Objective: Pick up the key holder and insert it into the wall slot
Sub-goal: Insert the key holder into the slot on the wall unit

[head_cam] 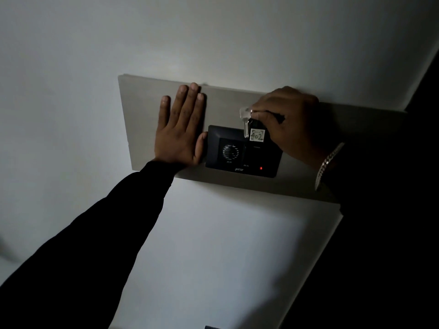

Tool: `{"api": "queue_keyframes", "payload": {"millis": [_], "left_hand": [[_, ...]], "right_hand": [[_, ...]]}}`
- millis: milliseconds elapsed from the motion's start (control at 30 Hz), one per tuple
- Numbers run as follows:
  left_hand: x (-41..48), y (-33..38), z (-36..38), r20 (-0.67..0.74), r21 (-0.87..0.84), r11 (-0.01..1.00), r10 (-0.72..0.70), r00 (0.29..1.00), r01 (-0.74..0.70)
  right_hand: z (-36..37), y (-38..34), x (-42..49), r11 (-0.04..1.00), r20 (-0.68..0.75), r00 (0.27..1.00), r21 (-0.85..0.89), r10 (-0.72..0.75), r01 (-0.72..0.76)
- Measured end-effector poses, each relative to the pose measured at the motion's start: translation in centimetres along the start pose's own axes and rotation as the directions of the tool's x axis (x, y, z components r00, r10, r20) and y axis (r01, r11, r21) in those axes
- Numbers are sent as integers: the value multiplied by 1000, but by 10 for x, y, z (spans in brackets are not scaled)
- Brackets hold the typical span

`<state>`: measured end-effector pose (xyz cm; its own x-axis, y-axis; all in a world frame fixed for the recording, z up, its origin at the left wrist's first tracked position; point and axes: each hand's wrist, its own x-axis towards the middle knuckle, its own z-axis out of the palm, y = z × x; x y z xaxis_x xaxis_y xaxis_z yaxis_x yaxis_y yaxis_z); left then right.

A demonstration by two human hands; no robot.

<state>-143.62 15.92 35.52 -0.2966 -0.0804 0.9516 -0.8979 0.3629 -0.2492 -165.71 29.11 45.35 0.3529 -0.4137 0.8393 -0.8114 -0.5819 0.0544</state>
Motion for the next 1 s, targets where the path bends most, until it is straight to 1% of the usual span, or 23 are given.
{"api": "queue_keyframes", "payload": {"millis": [100, 167, 400, 500, 633, 833, 933, 1000], "left_hand": [[0, 1, -1, 11, 12, 1000, -1, 1000, 1], [0, 1, -1, 14, 16, 1000, -2, 1000, 2], [1, 1, -1, 10, 23, 1000, 1, 1000, -1], [1, 1, -1, 12, 24, 1000, 1, 1000, -2], [2, 2, -1, 19, 22, 1000, 2, 1000, -2], [-1, -1, 4, -3, 16, 1000, 5, 1000, -5], [-1, -2, 5, 0, 26, 1000, 11, 1000, -11], [-2, -2, 4, 14, 25, 1000, 4, 1000, -5]], "right_hand": [[8, 7, -10, 1000, -58, 998, -6, -6, 5], [10, 10, -11, 999, -68, 997, -21, -30, 28], [6, 14, -2, 990, -29, 993, -83, -117, 114], [5, 16, -2, 986, -13, 990, -96, -139, 137], [7, 21, -6, 986, -27, 989, -88, -144, 142], [13, 24, -13, 981, -71, 981, -94, -178, 171], [19, 23, -18, 983, -145, 974, -86, -176, 165], [20, 22, -20, 984, -170, 971, -84, -168, 156]]}}
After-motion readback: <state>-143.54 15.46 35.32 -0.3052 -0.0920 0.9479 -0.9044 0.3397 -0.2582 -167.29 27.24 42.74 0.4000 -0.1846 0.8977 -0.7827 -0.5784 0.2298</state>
